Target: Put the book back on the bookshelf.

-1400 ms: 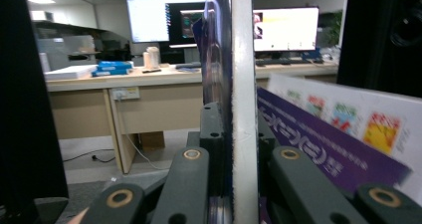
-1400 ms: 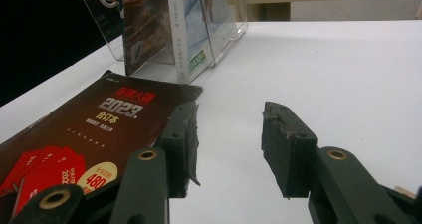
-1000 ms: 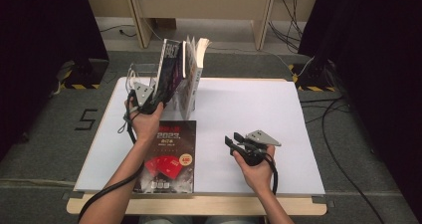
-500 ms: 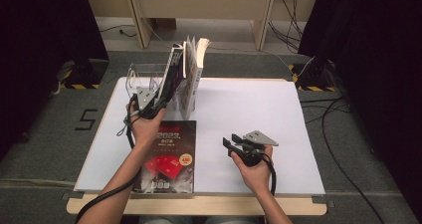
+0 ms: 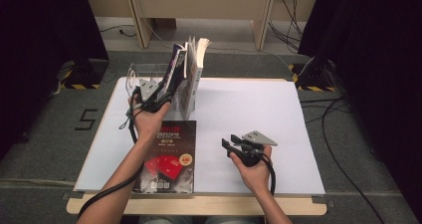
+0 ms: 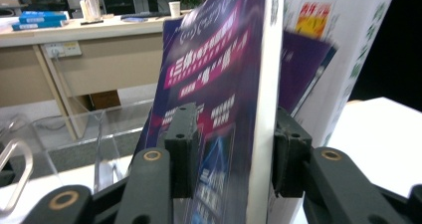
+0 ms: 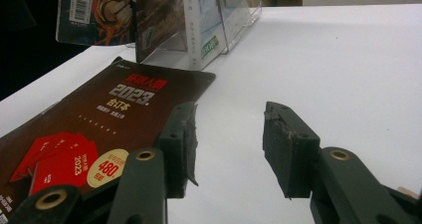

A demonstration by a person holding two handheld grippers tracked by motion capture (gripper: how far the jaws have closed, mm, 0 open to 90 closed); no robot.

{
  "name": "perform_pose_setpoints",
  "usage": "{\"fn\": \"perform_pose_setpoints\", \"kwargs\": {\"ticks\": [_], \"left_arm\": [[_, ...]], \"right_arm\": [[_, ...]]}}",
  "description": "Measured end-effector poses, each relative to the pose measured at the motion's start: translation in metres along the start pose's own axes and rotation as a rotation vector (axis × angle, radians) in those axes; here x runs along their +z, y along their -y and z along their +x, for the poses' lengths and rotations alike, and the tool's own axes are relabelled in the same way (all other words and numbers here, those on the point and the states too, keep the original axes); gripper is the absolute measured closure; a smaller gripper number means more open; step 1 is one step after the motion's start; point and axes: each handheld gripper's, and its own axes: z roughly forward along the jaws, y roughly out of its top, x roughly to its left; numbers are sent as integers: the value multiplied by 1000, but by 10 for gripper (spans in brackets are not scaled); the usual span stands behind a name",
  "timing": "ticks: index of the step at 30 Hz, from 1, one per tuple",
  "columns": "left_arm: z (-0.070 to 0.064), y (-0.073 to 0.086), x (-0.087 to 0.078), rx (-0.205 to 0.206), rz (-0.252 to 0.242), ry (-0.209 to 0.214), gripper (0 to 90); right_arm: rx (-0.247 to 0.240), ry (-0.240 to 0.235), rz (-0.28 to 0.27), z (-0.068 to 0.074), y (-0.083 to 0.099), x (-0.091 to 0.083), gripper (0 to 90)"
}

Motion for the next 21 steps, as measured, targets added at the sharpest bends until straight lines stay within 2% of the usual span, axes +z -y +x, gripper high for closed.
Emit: {"fn": "perform_pose_setpoints", "kwargs": {"ticks": [8,12,21], "left_arm": [[-9,-18,5,17,-20,13,585],[-14,-27,11,7,-26,23,585],[-20,-39,19,22,-19,25,637]], "right_arm": [[-1,-5,7,2,1,2,564],[-1,-9,10,3,1,2,561],[9,-10,13,2,2,2,559]]}}
